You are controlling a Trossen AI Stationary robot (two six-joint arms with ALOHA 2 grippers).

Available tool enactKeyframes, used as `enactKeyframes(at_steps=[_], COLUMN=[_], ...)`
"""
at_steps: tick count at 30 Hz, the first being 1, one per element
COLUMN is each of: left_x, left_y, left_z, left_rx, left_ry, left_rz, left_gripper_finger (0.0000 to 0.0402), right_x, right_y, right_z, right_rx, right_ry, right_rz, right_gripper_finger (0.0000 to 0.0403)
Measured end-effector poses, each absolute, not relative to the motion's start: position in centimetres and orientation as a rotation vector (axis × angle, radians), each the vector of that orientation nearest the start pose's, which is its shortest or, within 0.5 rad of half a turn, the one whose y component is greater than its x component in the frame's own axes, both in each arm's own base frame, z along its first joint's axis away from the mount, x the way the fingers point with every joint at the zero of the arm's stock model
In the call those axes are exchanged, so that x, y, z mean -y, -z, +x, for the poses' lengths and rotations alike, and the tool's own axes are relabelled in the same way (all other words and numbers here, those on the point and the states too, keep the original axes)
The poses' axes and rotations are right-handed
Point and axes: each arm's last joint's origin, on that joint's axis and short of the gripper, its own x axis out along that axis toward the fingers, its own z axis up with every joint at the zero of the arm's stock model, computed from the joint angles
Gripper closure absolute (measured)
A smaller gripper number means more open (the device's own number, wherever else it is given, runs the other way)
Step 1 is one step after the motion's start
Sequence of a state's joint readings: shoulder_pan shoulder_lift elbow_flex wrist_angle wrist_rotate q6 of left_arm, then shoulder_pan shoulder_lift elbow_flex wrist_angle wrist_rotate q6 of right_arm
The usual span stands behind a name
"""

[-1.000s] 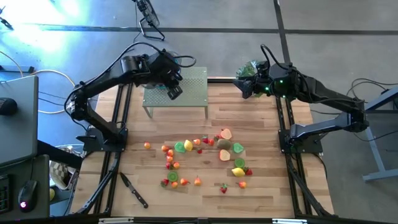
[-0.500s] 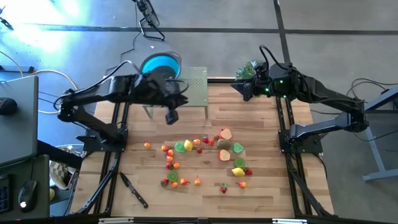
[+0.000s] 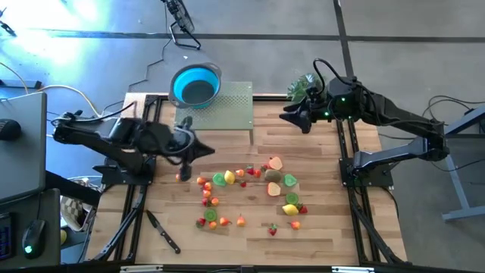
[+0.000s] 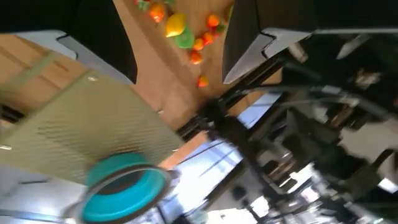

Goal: Pick & Place Fruit
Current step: Put the black knife on the shelf

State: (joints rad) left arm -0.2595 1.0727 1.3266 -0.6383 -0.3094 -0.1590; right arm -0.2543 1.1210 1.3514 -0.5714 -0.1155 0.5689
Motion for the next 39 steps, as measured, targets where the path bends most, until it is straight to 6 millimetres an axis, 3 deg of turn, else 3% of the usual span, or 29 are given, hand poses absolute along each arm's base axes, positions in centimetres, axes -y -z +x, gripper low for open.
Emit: enactKeyframes(at_steps=[5, 15, 19, 29, 39], left_x=[6.6, 8.8, 9.9, 13.1, 15.9], left_y=[-42.7, -41.6, -41.0, -39.5, -35.6], left_z=[17.6, 14.8, 14.7, 15.7, 18.4], left_rx=[-0.317, -0.425, -0.476, -0.566, -0.684], left_ry=[0.048, -0.011, 0.001, -0.076, -0.431], left_rz=[-0.044, -0.270, -0.354, -0.758, -1.232], left_gripper_finger=[0.0395, 0.0394, 0.0394, 0.0395, 0.0401], right_x=[5.0, 5.0, 5.0, 5.1, 5.6], right_y=[-42.6, -42.7, -42.7, -42.8, -43.0], right_z=[21.6, 21.6, 21.6, 21.6, 21.6], right_rx=[-0.284, -0.276, -0.278, -0.251, -0.207], right_ry=[0.124, 0.126, 0.119, 0.162, 0.313], right_rz=[0.614, 0.614, 0.585, 0.571, 0.502], right_gripper_finger=[0.0174, 0.0174, 0.0174, 0.0174, 0.0174])
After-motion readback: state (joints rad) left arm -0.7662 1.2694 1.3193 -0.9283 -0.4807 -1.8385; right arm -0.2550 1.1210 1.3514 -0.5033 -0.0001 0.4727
